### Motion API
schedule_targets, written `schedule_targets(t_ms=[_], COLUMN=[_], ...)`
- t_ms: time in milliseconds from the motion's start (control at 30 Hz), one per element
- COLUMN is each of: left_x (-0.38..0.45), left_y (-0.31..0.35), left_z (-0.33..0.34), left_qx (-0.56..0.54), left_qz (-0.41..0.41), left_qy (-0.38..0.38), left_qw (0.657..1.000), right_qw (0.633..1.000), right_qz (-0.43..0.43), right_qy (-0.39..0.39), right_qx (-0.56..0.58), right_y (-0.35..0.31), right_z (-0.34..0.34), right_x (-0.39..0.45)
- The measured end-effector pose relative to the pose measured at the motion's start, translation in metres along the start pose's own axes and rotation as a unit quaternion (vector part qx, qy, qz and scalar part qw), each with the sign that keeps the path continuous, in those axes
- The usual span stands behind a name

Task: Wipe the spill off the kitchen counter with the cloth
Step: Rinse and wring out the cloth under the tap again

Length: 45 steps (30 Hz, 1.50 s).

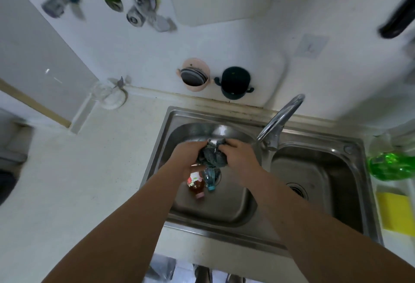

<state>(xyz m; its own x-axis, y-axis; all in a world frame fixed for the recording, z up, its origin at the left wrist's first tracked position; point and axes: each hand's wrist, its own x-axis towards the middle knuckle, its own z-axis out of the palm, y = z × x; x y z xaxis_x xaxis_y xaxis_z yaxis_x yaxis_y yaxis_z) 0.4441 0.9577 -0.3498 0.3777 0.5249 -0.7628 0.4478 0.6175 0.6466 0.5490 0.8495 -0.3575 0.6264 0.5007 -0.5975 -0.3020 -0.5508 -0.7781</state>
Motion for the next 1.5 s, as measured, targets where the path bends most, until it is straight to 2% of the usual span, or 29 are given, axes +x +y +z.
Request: schedule_targets(t_ms=[100, 233, 300, 400, 567, 700, 833, 933, 1067, 1167, 1233, 1333, 1433, 1500], left_x=[-0.015, -0.03, -0.037, -0.049, -0.076, -0.09, -0.102, -0.118, -0.132, -0.143, -0.146, -0.153, -0.159, -0.163], left_y=[0.02, 0.038, 0.044, 0.055, 0.071, 0.082, 0.096, 0.107, 0.12, 0.131, 0.138, 0.147, 0.153, 0.157], left_z=[-0.007, -0.016, -0.02, -0.024, -0.023, -0.025, -0.029, -0.032, -0.034, -0.034, -0.033, -0.036, -0.039, -0.039], left_qx=[0.017, 0.022, 0.026, -0.003, -0.021, -0.004, 0.027, 0.041, 0.019, 0.023, 0.045, 0.134, 0.197, 0.189], left_qz=[0.044, 0.094, 0.122, 0.149, 0.173, 0.188, 0.2, 0.204, 0.222, 0.244, 0.25, 0.264, 0.231, 0.192], left_qy=[0.019, 0.028, 0.032, 0.011, -0.038, -0.047, -0.059, -0.086, -0.146, -0.148, -0.137, -0.139, -0.154, -0.164], left_qw=[0.999, 0.995, 0.992, 0.989, 0.984, 0.981, 0.978, 0.974, 0.964, 0.958, 0.958, 0.945, 0.94, 0.949], right_qw=[0.999, 0.996, 0.996, 0.976, 0.955, 0.955, 0.943, 0.959, 0.98, 0.971, 0.965, 0.979, 0.978, 0.975], right_qz=[-0.043, -0.067, -0.085, -0.122, -0.237, -0.242, -0.274, -0.252, -0.197, -0.229, -0.246, -0.204, -0.181, -0.18], right_qy=[0.003, -0.032, -0.025, -0.017, 0.003, -0.06, -0.024, 0.013, -0.009, -0.044, -0.035, -0.019, -0.031, -0.037], right_qx=[0.021, 0.044, -0.025, -0.177, -0.177, -0.16, -0.186, -0.126, -0.001, -0.058, -0.084, 0.007, 0.101, 0.126], right_y=[-0.026, -0.055, -0.067, -0.081, -0.095, -0.108, -0.121, -0.133, -0.148, -0.152, -0.155, -0.164, -0.173, -0.177], right_z=[-0.008, -0.01, -0.007, -0.007, -0.008, -0.013, -0.019, -0.026, -0.028, -0.028, -0.027, -0.035, -0.046, -0.051], right_x=[-0.021, -0.042, -0.049, -0.058, -0.079, -0.093, -0.099, -0.105, -0.114, -0.12, -0.12, -0.122, -0.124, -0.127])
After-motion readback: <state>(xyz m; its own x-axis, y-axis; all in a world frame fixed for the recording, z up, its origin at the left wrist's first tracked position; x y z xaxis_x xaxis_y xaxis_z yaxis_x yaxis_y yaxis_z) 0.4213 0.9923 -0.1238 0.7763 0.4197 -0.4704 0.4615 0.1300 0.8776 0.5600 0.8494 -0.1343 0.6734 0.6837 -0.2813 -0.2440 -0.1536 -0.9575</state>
